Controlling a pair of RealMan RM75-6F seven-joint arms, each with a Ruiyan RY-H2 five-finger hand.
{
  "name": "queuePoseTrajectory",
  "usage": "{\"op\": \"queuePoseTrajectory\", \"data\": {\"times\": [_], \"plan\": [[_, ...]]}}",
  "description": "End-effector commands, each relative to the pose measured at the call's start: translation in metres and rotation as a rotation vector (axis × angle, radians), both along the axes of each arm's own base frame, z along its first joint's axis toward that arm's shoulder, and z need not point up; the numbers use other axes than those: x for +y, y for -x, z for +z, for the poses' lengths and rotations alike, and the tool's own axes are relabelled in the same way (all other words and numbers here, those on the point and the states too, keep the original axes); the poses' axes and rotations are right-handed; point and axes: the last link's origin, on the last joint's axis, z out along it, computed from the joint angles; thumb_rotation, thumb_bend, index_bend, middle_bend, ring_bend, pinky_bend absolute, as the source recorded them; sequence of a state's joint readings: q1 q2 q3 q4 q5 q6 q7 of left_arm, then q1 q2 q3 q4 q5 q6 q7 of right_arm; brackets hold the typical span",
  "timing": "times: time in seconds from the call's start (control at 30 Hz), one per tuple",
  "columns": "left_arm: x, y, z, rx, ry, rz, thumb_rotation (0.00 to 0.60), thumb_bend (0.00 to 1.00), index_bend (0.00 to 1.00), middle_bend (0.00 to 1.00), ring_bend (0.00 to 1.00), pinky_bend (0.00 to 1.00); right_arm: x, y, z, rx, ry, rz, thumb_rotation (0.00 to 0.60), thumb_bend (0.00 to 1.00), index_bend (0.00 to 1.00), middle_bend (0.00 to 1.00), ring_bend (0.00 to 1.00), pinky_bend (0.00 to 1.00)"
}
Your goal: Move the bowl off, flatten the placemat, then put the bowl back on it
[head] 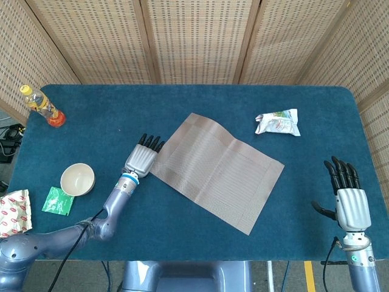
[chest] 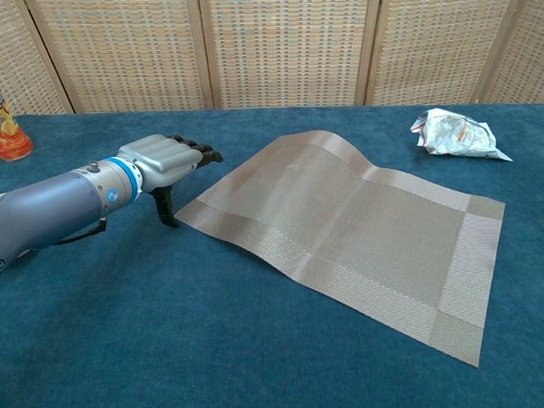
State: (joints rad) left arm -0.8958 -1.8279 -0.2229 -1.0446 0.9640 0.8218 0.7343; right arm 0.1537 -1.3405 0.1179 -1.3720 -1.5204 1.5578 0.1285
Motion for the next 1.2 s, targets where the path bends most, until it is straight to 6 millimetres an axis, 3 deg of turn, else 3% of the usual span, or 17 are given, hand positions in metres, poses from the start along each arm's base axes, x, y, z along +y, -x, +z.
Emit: {"op": "queuePoseTrajectory", "data": {"times": [0.03,0.27,0.57,0.87,1.2], "plan": [[0.000,-0.001,-0.004,0.019,0.000,-0.018,0.600,0.05,0.04,0.00,0.00,0.00,0.000,0.000,0.001,-0.005,0.001,0.000,0.600,0.14,0.00,0.00,0.00,0.00],[0.000,-0.007,-0.013,0.026,-0.007,-0.048,0.600,0.09,0.05,0.00,0.00,0.00,0.000,-0.001,0.001,-0.014,-0.002,0.005,0.600,0.14,0.00,0.00,0.00,0.00],[-0.002,-0.015,-0.020,0.019,-0.015,-0.088,0.600,0.29,0.07,0.00,0.00,0.00,0.001,-0.002,0.001,-0.022,-0.005,0.008,0.600,0.14,0.00,0.00,0.00,0.00],[-0.004,-0.014,-0.017,-0.008,-0.030,-0.124,0.600,0.42,0.11,0.00,0.00,0.00,0.002,-0.004,0.000,-0.026,-0.009,0.019,0.600,0.14,0.00,0.00,0.00,0.00],[-0.006,-0.016,-0.023,-0.018,-0.029,-0.147,0.600,0.42,0.17,0.00,0.00,0.00,0.004,-0.006,0.001,-0.037,-0.012,0.031,0.600,0.14,0.00,0.00,0.00,0.00]]}}
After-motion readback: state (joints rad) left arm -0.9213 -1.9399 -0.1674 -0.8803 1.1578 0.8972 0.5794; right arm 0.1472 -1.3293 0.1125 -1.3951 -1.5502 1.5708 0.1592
